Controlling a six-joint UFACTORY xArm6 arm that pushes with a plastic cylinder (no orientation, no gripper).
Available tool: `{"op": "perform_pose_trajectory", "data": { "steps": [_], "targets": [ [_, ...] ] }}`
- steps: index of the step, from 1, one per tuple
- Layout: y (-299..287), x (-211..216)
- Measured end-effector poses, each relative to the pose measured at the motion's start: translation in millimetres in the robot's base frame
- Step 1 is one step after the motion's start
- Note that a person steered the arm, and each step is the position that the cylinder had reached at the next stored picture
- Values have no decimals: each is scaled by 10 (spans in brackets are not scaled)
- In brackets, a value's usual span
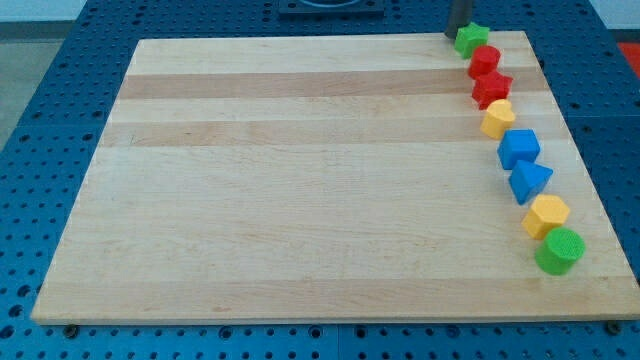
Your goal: Nudge the green star a bit down
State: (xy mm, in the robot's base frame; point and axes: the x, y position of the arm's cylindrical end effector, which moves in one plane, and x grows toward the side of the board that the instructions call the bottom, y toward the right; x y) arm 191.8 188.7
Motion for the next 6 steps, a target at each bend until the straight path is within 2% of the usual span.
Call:
{"op": "perform_pose_trajectory", "data": {
  "steps": [6],
  "targets": [
    [117, -7]
  ]
}}
